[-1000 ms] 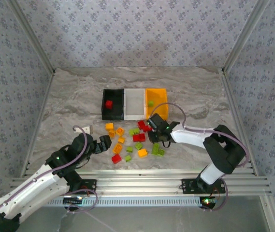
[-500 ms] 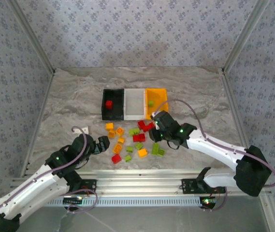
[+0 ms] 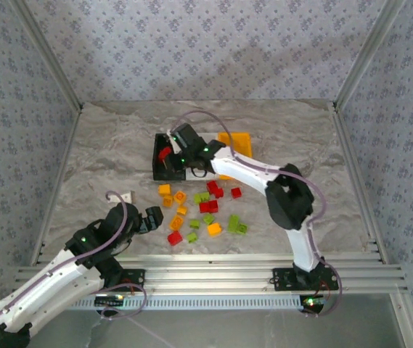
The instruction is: Sort the legos into containers by color
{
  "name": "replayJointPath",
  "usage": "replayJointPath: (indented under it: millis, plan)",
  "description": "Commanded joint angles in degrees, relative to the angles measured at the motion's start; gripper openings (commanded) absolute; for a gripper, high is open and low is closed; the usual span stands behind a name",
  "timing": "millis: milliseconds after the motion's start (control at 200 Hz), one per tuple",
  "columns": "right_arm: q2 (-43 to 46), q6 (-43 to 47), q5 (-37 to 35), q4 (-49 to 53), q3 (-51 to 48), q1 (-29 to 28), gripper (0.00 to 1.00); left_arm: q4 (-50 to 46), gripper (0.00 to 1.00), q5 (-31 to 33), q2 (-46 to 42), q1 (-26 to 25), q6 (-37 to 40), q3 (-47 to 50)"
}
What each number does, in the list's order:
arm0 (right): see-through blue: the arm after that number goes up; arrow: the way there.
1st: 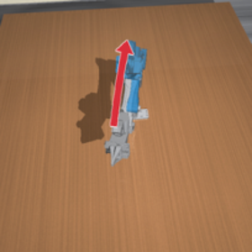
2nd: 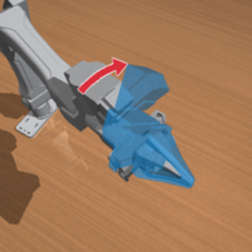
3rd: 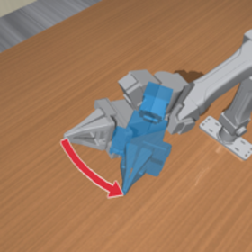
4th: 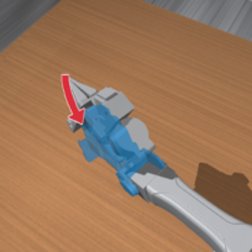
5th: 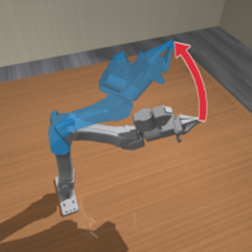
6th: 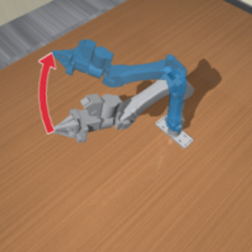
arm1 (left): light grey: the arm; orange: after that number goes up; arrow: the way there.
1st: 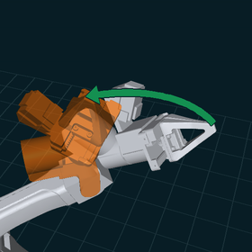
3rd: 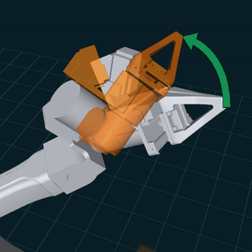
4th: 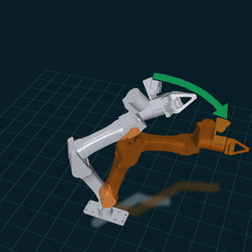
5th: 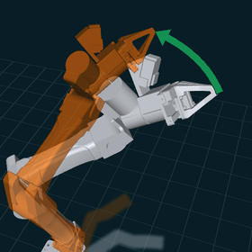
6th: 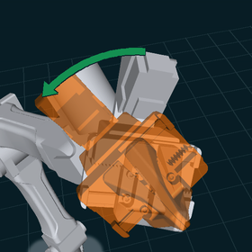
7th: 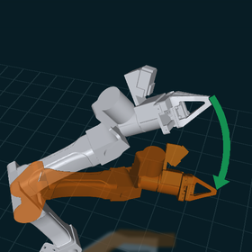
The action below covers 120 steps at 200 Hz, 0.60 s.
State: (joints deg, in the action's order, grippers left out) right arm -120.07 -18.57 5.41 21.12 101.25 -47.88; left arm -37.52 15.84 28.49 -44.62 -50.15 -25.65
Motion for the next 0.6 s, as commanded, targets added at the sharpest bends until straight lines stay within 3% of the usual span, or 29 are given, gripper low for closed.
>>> replayJointPath:
  millis: [0,70,165,240,400,595]
  plan:
    - [-6.0,-1.4,1.0,5.4,8.4,1.0,0.27,-1.0,0.99,-1.4,-0.2,0.4,0.9,-0.5]
    - [-8.7,-3.0,0.6,5.6,11.8,1.5,0.34,-0.8,0.99,-1.9,0.1,0.4,1.0,-0.3]
    - [-10.8,-3.9,0.5,6.4,15.6,1.9,0.58,-1.0,0.99,-2.1,0.4,0.4,1.2,-0.4]
    - [-10.5,-4.9,0.4,5.7,16.3,2.4,0.67,-1.0,1.0,-2.3,0.8,0.4,1.5,-0.7]
    - [-3.3,-5.8,-1.1,1.7,9.9,2.8,0.71,-0.1,0.99,-3.7,2.5,0.4,3.1,-1.9]
    - [14.3,-9.8,-4.4,-6.5,-13.1,3.0,0.71,5.5,0.94,-9.2,13.4,0.4,8.4,-5.0]
